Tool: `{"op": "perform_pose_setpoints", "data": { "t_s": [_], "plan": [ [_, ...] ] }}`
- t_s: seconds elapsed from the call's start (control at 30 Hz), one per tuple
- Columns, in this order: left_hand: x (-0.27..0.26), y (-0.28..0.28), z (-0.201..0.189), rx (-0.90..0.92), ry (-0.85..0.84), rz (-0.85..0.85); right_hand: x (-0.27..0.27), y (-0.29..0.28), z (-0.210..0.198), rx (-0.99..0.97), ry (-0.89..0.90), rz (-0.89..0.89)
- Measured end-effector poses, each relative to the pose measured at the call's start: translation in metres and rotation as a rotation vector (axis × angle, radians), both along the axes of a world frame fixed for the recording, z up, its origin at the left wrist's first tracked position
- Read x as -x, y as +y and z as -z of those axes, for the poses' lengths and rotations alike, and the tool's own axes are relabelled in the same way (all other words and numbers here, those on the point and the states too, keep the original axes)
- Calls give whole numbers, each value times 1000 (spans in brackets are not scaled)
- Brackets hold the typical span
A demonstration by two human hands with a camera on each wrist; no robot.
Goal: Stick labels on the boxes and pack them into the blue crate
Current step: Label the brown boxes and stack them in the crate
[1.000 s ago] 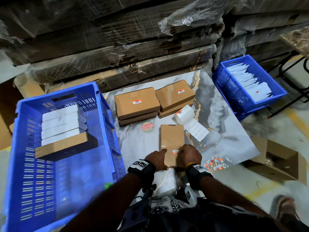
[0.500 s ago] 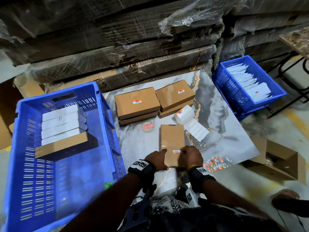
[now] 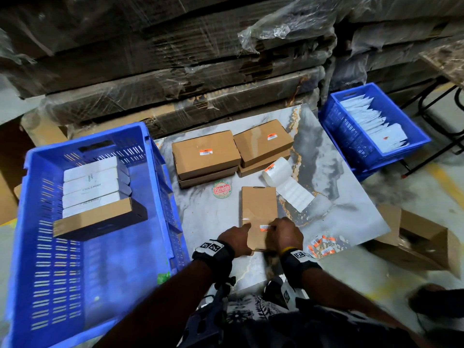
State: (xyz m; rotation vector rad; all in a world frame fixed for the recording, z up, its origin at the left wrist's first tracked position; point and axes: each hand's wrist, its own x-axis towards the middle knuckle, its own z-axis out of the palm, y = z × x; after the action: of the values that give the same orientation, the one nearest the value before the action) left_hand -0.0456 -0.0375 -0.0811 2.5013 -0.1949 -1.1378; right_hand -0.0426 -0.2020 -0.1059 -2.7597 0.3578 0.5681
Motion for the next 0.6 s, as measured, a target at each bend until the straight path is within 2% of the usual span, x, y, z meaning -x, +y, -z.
{"op": "perform_pose_setpoints", "data": {
  "t_s": [0.2,0.6],
  "plan": [
    [0,0,-1,-3,3,0,-4,4,1,-5,-5,91],
    [1,0,-1,-5,13,2,-5,5,5,30,2,88]
  ]
}}
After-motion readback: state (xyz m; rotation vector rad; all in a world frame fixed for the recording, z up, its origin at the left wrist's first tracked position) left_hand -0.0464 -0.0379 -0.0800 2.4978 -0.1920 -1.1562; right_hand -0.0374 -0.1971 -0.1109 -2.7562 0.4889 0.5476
